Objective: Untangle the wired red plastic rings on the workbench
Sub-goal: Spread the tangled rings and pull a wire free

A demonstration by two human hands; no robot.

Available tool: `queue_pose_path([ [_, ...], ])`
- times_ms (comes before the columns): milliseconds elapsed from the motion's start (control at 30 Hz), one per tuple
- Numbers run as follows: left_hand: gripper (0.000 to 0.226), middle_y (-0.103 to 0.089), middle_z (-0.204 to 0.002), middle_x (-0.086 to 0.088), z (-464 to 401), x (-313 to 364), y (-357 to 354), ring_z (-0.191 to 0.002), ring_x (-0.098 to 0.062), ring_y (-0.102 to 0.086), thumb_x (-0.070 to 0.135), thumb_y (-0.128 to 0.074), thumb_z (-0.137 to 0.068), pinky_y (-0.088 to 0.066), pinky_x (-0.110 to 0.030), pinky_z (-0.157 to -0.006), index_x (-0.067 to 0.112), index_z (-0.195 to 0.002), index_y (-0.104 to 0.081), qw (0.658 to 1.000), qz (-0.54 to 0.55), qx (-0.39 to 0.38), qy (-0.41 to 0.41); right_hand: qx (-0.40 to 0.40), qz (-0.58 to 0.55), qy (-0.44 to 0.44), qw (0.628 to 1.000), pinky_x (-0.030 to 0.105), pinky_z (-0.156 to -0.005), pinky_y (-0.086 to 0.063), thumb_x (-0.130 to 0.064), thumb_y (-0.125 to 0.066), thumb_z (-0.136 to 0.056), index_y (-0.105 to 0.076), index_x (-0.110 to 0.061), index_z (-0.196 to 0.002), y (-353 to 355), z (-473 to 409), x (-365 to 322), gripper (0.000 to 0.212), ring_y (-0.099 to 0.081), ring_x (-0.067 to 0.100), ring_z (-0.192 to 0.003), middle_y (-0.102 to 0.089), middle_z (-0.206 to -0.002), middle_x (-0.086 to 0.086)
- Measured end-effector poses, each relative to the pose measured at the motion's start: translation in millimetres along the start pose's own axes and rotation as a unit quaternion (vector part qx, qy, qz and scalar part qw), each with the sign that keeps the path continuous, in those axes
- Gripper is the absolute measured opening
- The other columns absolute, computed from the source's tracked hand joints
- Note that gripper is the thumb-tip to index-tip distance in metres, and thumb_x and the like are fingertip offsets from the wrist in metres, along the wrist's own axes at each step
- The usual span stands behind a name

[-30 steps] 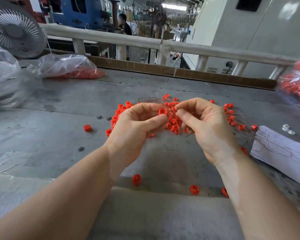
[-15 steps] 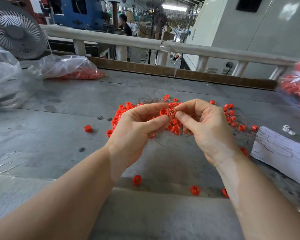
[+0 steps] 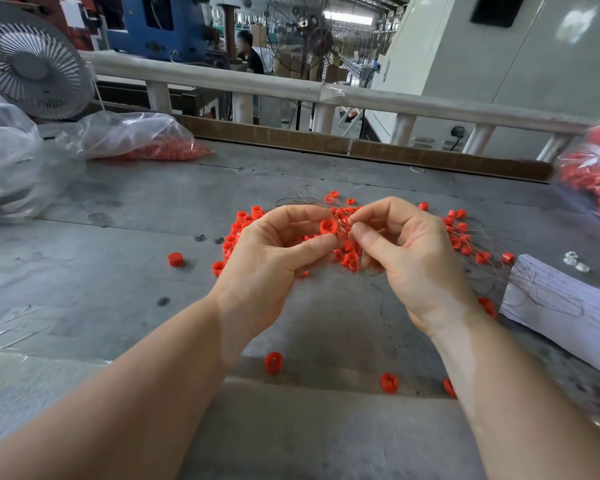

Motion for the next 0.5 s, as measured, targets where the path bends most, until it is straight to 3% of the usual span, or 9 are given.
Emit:
queue_pose_path([
  [67,0.024,-0.072,-0.08,-0.002,-0.1,-0.2,0.4,-0.076,-0.014,-0.067,0.013,-0.071,-0.058,-0.049,-0.029,-0.079,0.022,-0.08,-0.076,1.0,-0.009,0.001,0.003,-0.006,-0.009,-0.003,1.0,0.017,-0.052,-0.045,0.001,-0.061,-0.086,-0.066,-0.024,-0.076,-1.8,0.4,-0.1,0.027,-0.055,0.005,-0.055,-0.063,-0.065,-0.008],
  [133,0.024,-0.073,-0.081,0.001,-0.1,-0.4,-1.1,-0.079,-0.01,-0.068,0.016,-0.07,-0.059,-0.051,-0.023,-0.081,0.023,-0.081,-0.077,1.0,-0.005,-0.009,0.006,-0.011,-0.017,-0.006,1.0,0.019,-0.054,-0.048,0.004,-0.061,-0.086,-0.067,-0.023,-0.077,-3.1,0.7,-0.4,0.028,-0.057,0.004,-0.059,-0.065,-0.066,-0.008],
  [333,0.027,-0.073,-0.079,-0.003,-1.0,-1.6,0.7,-0.07,-0.011,-0.068,0.01,-0.067,-0.064,-0.054,-0.019,-0.062,0.012,-0.091,-0.07,1.0,-0.009,0.001,0.003,-0.015,-0.019,0.007,1.0,0.012,-0.05,-0.04,0.005,-0.063,-0.083,-0.065,-0.02,-0.075,-3.8,-0.2,-3.5,0.027,-0.055,0.003,-0.053,-0.064,-0.063,-0.009],
  [500,0.029,-0.073,-0.08,-0.002,-2.3,-1.0,3.2,-0.073,-0.011,-0.068,0.012,-0.07,-0.06,-0.053,-0.018,-0.066,0.015,-0.089,-0.071,1.0,-0.024,0.01,-0.004,-0.026,0.008,0.015,1.0,0.01,-0.05,-0.038,0.003,-0.061,-0.086,-0.064,-0.025,-0.074,-6.7,-0.5,-2.5,0.03,-0.051,0.004,-0.053,-0.06,-0.062,-0.011],
])
Point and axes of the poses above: each hand's wrist, its own z-axis away from the middle knuckle, its own y-axis out of the back of the hand, x = y × z, the point moved 5 cm from there along -z, towards the middle knuckle
